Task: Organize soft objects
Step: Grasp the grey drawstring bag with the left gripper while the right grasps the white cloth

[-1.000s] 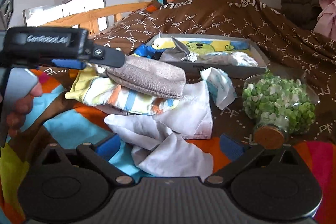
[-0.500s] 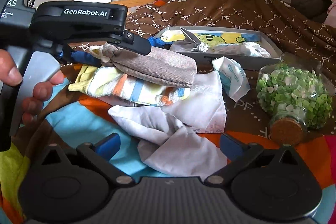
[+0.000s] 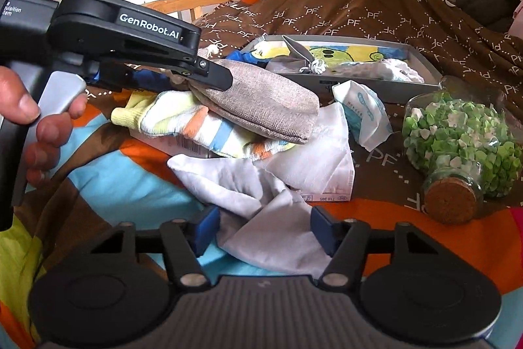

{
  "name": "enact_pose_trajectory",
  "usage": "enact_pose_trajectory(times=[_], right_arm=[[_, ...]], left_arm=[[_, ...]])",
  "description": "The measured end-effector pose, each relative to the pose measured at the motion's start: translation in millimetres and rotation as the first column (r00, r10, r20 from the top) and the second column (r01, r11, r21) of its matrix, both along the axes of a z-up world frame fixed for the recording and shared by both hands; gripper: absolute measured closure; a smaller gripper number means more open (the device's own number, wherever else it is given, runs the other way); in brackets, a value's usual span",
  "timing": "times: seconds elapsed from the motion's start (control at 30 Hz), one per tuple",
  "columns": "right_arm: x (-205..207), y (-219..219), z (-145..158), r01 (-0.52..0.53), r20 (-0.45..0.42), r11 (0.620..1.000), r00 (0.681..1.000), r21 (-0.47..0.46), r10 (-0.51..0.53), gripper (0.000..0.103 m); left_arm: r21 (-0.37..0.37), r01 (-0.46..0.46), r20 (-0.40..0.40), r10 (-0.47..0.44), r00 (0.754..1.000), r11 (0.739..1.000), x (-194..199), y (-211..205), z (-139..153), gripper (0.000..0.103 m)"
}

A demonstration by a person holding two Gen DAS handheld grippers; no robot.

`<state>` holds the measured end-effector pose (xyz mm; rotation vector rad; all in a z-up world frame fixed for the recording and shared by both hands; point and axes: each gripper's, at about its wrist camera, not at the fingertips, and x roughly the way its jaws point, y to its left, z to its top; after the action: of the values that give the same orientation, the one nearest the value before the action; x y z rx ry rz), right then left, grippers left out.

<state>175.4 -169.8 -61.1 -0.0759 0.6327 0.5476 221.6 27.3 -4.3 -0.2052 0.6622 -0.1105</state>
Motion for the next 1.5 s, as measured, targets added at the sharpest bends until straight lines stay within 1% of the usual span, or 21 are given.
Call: enact_pose_trajectory(times=[0.07, 0.2, 0.27, 0.43, 0.53, 0.6, 0.63, 0.67, 0.7, 0.77, 0.83, 1.03, 1.17, 1.3, 1.43, 1.5], right_arm=[[0.5, 0.0, -0.4, 0.001, -0.007, 1.000, 1.000, -0.001, -0.001, 0.049], [1.6, -1.1, -1.2, -0.002, -0.028, 1.000, 1.000, 0.012, 0.003, 0.058], [1.0, -0.6, -0.9, -0.009, -0.032, 1.000, 0.999, 0.013, 0.010, 0.065], [1.2, -0.1, -1.5, -0.008, -0.042, 1.000, 0.999, 0.008, 0.009, 0.066], [2.6, -2.2, -1.8, -0.003, -0.057, 1.000, 0.998, 0.018, 0.004, 0.066], [3.0, -2.8, -1.5, 0.001, -0.057, 1.000, 0.998, 0.018, 0.000, 0.071], [3.2, -3.0, -1.4, 0.004, -0.057, 1.000, 0.998, 0.016, -0.003, 0.078], [3.0, -3.1, -1.6, 0.008, -0.057, 1.000, 0.998, 0.015, -0.007, 0.082], [3.1, -3.6, -1.6, 0.011, -0.059, 1.000, 0.998, 0.017, -0.010, 0.083], [3.3, -5.7, -1.2, 0.021, -0.064, 0.999, 0.998, 0.025, -0.019, 0.090], [2.9, -7.3, 0.3, 0.033, -0.065, 0.999, 0.997, 0.029, -0.031, 0.093], [2.2, -11.9, 5.3, 0.090, -0.043, 0.996, 0.995, 0.007, -0.090, 0.096], [5.1, -19.2, 8.3, 0.152, -0.030, 0.988, 0.988, -0.001, -0.152, 0.097], [8.0, -26.0, 9.0, 0.190, -0.028, 0.982, 0.981, -0.005, -0.190, 0.097], [7.7, -26.3, 9.3, 0.196, -0.019, 0.981, 0.980, -0.008, -0.196, 0.097], [7.9, -26.0, 9.0, 0.196, -0.017, 0.981, 0.980, -0.010, -0.196, 0.097]], left_arm=[[-0.001, -0.003, 0.003, 0.003, 1.000, 1.000, -0.8, 0.5, 0.0, 0.047], [-0.006, -0.003, 0.006, 0.003, 1.000, 1.000, -2.1, 2.1, -0.2, 0.049], [-0.014, -0.003, 0.009, 0.003, 1.000, 1.000, -3.4, 3.8, -0.4, 0.051], [-0.026, -0.007, 0.020, 0.008, 1.000, 1.000, -7.2, 5.7, 0.4, 0.055], [-0.032, -0.001, 0.024, 0.002, 1.000, 1.000, -10.4, 6.0, 0.8, 0.055], [-0.029, 0.003, 0.030, -0.002, 1.000, 1.000, -13.9, 6.3, 1.3, 0.055], [-0.026, 0.006, 0.035, -0.005, 0.999, 1.000, -16.4, 6.7, 1.6, 0.055], [-0.022, 0.009, 0.041, -0.008, 0.999, 1.000, -19.1, 7.0, 2.0, 0.055], [-0.018, 0.012, 0.048, -0.011, 0.999, 1.000, -21.6, 7.3, 2.6, 0.055], [-0.003, 0.026, 0.064, -0.026, 0.998, 1.000, -26.9, 6.2, 4.2, 0.056], [0.013, 0.041, 0.076, -0.041, 0.996, 0.999, -31.4, 5.0, 5.6, 0.056], [0.017, 0.060, 0.104, -0.061, 0.993, 0.998, -41.6, 4.7, 9.4, 0.057], [0.050, 0.113, 0.115, -0.118, 0.986, 0.992, -49.2, -0.9, 9.0, 0.057], [0.048, 0.152, 0.100, -0.156, 0.983, 0.987, -51.9, -5.3, 5.5, 0.057], [0.006, 0.141, 0.061, -0.141, 0.988, 0.990, -44.9, -3.6, 0.0, 0.055], [-0.031, 0.120, 0.051, -0.118, 0.992, 0.992, -41.1, -1.1, -2.0, 0.051]])
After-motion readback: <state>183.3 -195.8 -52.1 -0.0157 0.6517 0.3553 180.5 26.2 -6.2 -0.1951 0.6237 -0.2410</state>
